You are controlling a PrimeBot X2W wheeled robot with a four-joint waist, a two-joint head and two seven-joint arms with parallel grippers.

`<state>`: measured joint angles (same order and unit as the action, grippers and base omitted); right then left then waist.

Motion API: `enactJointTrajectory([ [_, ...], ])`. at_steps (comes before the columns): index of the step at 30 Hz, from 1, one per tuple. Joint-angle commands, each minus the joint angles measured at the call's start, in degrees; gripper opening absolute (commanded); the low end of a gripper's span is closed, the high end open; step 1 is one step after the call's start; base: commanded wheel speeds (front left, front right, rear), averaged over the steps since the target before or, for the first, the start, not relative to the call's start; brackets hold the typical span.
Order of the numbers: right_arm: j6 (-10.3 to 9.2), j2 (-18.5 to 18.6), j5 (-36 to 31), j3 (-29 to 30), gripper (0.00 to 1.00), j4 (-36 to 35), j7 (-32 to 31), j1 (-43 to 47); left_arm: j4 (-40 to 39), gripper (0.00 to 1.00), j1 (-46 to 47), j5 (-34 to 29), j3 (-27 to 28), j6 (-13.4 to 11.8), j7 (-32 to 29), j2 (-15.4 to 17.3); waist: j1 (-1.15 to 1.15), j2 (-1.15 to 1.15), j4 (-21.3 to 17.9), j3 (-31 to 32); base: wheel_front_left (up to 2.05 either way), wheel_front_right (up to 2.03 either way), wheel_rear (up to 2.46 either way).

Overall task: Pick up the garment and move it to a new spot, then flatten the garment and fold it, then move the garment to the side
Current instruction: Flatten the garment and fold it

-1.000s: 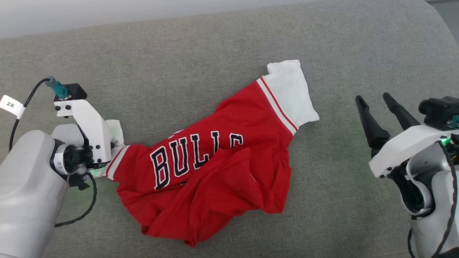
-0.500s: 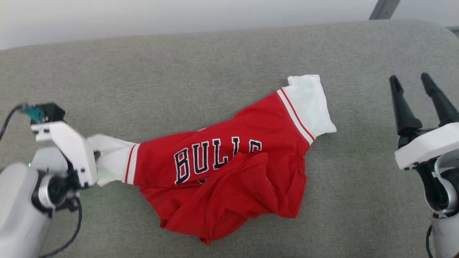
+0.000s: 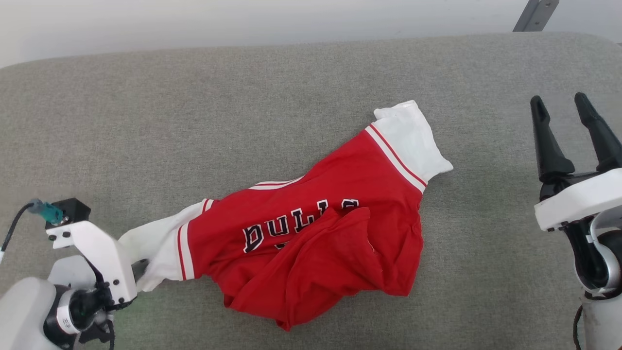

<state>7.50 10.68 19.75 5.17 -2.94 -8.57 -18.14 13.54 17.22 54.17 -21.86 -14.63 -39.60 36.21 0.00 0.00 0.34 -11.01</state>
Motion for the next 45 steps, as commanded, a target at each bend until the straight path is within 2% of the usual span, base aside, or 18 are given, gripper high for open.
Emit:
enactJointTrajectory([
  [1,-0.02,-0.17,0.49,-0.33,1.0,-0.1,-0.23,0.6,-0.48,1.0,0.24,0.51,0.28,-0.21,-0.58,0.41,0.0,0.0,0.0,-0.05,0.0,0.0,0.0],
  [7,-0.02,0.37,0.84,-0.93,1.0,-0.16,-1.11,0.91,-1.98,1.0,5.36,-1.33,-1.25,-1.01,-6.16,3.24,0.0,0.0,-0.02,0.03,0.0,0.0,0.0],
  [11,-0.02,0.48,1.18,-1.27,1.0,-0.15,-1.79,0.84,1.31,1.0,8.55,-2.1,-2.96,-0.6,-9.29,3.17,0.0,0.0,-0.14,-0.21,0.0,0.0,0.0],
  [16,-0.02,0.73,1.57,-2.1,1.0,-0.39,-2.99,-0.03,8.51,1.0,12.44,-3.15,-4.92,2.24,-9.5,1.5,0.0,0.0,-0.7,-1.48,0.0,0.0,0.0],
  [26,-0.02,3.17,3.35,-6.01,1.0,1.9,-7.37,-2.79,23.19,1.0,16.21,-2.94,-8.51,7.21,-8.42,-5.9,0.0,0.0,-0.13,-4.54,0.0,0.0,0.0],
  [27,-0.02,3.7,3.65,-6.58,1.0,2.55,-8.12,-3.36,24.21,0.4,16.49,-2.38,-8.91,7.98,-8.97,-6.88,0.0,0.0,0.22,-4.88,0.0,0.0,0.0],
  [28,-0.02,3.7,3.65,-6.58,1.0,2.55,-8.12,-3.36,24.21,0.4,16.49,-2.38,-8.91,7.98,-8.97,-6.88,0.0,0.0,0.22,-4.88,0.0,0.0,0.0],
  [29,-0.02,4.27,4.04,-7.39,1.0,3.09,-8.9,-4.12,24.97,0.0,17.0,-2.23,-9.18,8.6,-8.82,-7.76,0.0,0.0,0.59,-5.26,0.0,0.0,0.0],
  [36,-0.02,9.92,6.08,-12.87,1.0,10.81,-14.77,-12.49,29.16,0.0,22.5,-3.16,-10.51,12.67,-5.47,-12.6,0.0,0.0,4.44,-8.5,0.0,0.0,0.0],
  [45,-0.02,16.31,11.31,-21.04,1.0,25.68,-23.57,-23.88,33.01,0.0,28.37,-4.3,-12.59,17.19,-0.64,-19.14,0.0,0.0,10.51,-13.01,0.0,0.0,0.0],
])
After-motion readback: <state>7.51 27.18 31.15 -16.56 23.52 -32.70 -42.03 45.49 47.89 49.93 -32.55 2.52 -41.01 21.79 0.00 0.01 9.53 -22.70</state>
